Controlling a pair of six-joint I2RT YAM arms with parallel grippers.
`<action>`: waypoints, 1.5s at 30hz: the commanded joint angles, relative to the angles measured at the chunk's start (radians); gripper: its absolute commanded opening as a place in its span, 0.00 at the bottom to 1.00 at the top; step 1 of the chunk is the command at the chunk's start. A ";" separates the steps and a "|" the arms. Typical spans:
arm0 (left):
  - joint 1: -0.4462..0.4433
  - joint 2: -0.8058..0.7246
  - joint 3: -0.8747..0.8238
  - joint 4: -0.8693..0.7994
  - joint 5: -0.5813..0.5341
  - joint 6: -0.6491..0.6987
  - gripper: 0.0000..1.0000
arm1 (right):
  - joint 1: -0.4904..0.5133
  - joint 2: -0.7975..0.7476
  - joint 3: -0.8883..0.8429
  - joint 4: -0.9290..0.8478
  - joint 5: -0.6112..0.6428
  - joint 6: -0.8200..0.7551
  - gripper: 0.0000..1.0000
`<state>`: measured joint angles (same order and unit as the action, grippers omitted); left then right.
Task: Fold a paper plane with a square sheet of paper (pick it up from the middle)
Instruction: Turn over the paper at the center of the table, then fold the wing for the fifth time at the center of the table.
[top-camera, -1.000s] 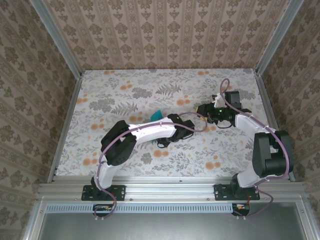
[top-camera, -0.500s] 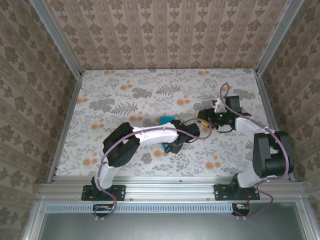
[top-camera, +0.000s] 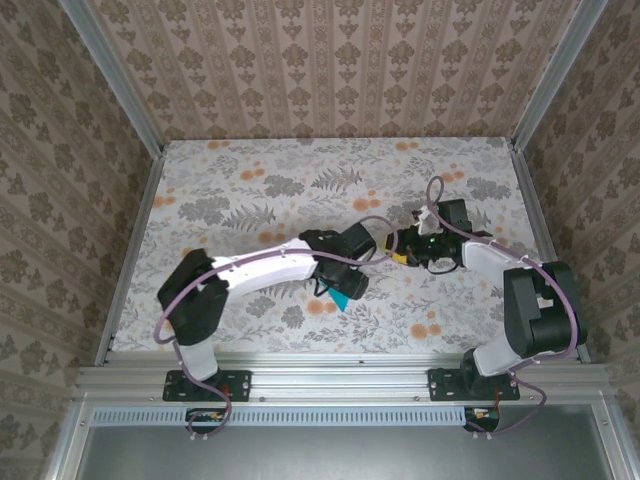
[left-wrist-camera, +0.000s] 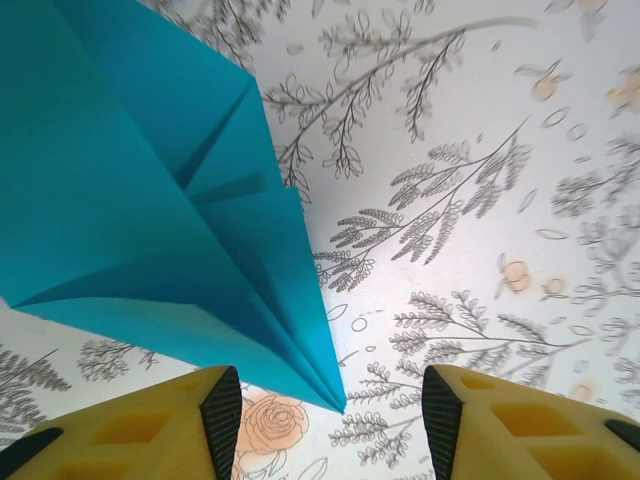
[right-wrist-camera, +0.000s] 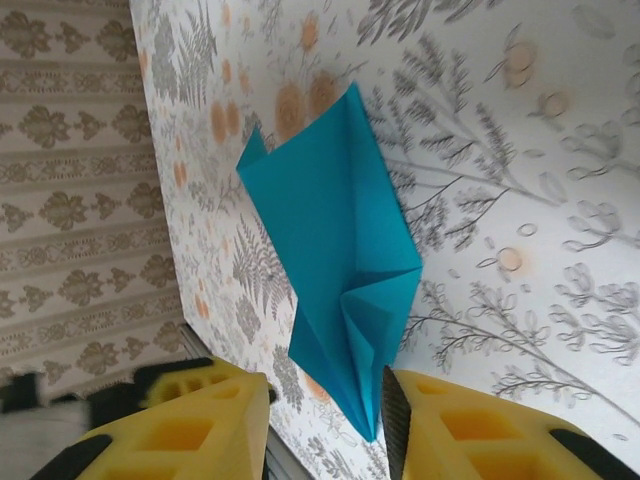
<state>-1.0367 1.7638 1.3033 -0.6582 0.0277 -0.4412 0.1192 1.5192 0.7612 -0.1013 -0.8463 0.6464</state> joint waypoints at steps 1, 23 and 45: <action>0.048 -0.088 -0.054 0.038 0.086 -0.017 0.54 | 0.062 -0.041 -0.003 0.039 0.002 0.029 0.35; 0.445 -0.457 -0.505 0.248 0.296 -0.133 0.57 | 0.479 0.183 0.213 -0.126 0.272 -0.084 0.16; 0.454 -0.364 -0.499 0.295 0.354 -0.140 0.57 | 0.394 0.239 0.134 -0.116 0.332 -0.146 0.12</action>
<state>-0.5873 1.3811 0.8051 -0.3866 0.3515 -0.5625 0.5304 1.7454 0.9264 -0.2340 -0.4953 0.5125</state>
